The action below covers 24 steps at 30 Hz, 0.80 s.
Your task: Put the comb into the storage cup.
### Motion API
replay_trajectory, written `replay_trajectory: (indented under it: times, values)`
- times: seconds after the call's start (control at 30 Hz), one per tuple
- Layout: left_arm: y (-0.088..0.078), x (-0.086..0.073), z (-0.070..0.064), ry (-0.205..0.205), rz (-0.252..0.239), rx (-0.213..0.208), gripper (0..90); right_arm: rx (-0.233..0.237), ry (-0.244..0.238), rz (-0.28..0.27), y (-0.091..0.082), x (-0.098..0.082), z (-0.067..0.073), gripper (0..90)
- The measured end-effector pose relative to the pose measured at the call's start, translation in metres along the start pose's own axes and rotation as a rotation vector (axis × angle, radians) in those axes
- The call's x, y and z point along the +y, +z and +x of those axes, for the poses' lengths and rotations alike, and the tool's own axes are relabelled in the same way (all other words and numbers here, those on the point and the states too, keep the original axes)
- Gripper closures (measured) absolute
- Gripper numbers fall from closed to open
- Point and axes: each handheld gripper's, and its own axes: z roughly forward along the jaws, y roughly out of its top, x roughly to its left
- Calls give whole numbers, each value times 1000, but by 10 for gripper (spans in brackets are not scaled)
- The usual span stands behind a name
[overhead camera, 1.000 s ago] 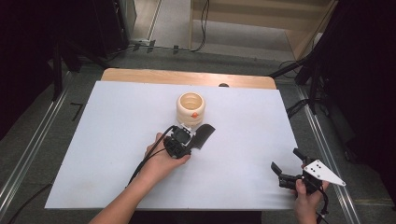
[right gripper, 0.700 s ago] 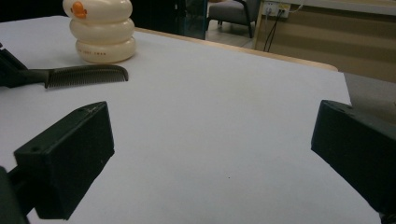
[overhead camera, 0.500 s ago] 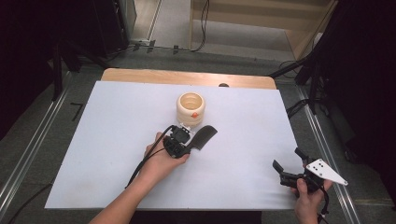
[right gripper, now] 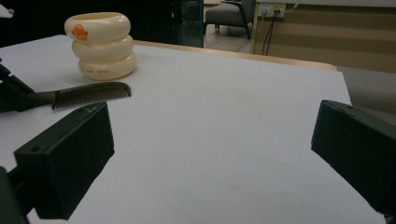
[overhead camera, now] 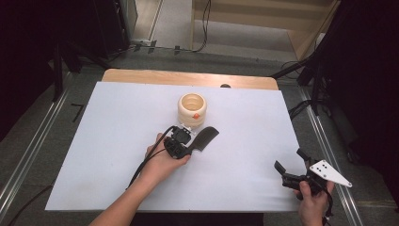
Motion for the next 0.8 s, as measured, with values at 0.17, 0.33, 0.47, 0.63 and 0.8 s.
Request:
replay_trajectory:
  times: [0.17,0.33,0.47,0.63,0.8]
  values:
    - [0,0,0,3,0,4,721,-9,12,-6,-1,0,-1,0]
    - [0,0,-1,7,-2,8,723,-4,15,-10,-1,1,0,0]
    - [-1,-1,-2,16,-9,14,724,8,13,-10,-1,2,2,0]
    - [-2,-3,-1,15,-22,-1,725,17,14,-4,-2,3,5,0]
    - [-3,-7,-1,19,-30,-5,724,47,26,-13,-1,5,6,0]
